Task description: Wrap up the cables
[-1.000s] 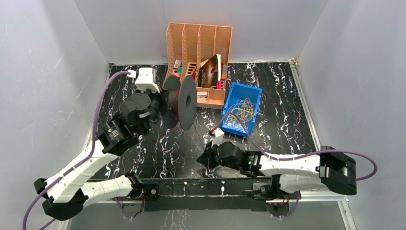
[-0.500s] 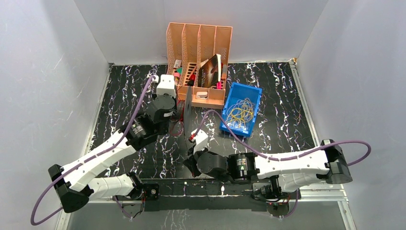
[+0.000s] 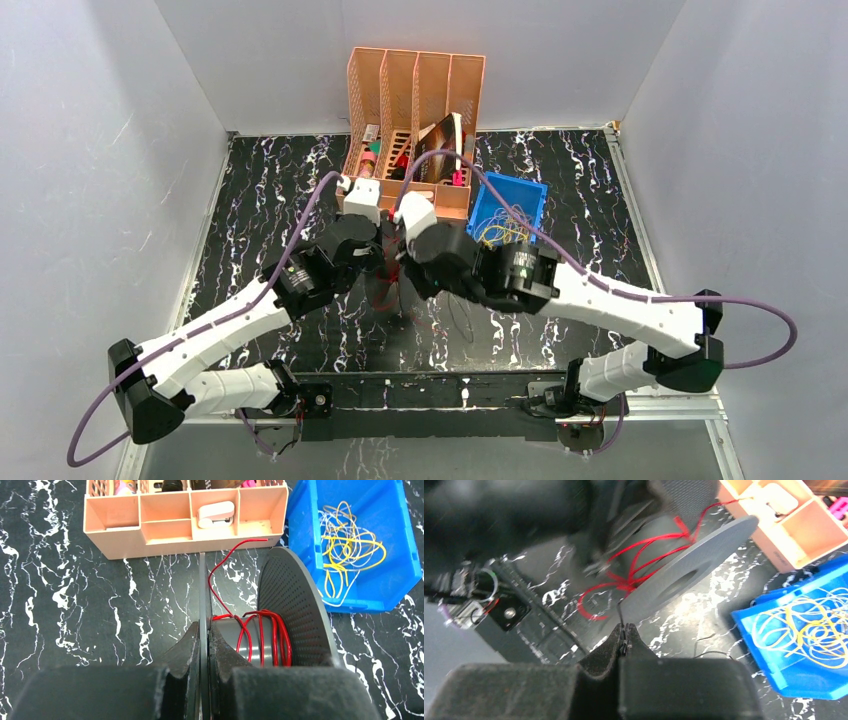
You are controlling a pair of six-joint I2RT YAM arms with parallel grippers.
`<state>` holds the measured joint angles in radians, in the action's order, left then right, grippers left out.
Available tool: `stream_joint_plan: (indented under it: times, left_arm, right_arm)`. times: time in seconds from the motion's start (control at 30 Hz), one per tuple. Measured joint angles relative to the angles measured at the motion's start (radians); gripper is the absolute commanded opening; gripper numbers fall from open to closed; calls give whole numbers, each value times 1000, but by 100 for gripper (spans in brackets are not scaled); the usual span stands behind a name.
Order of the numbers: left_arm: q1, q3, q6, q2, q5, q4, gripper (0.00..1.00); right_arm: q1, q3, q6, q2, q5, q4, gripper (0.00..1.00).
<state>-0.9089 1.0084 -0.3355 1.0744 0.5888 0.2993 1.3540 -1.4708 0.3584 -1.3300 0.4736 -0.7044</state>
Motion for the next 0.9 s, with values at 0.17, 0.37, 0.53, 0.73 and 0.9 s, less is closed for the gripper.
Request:
stream_joint_plan:
  times: [0.17,0.37,0.53,0.73,0.9]
  left_arm:
    - [-1,0,18,35,-44,2,0]
    - [-6,-1,61,49,-83,21,0]
    - [-21,-1,102,44,-136,7,0]
    - [-34,-2,156,26,-184,-11,0]
    - [-36,-2,197,3,-241,19,0]
  right_arm:
    - [-171,-63,-77,-55,-122,-52,0]
    - [-261,-97,-146,-101,-198,-101,0]
    - [-349,-96,-180,-110,-248,-108,1]
    - [-448,-46,-190,-110,-327,-77,3]
    - [-493,59,-185,-105,-370,-10,6]
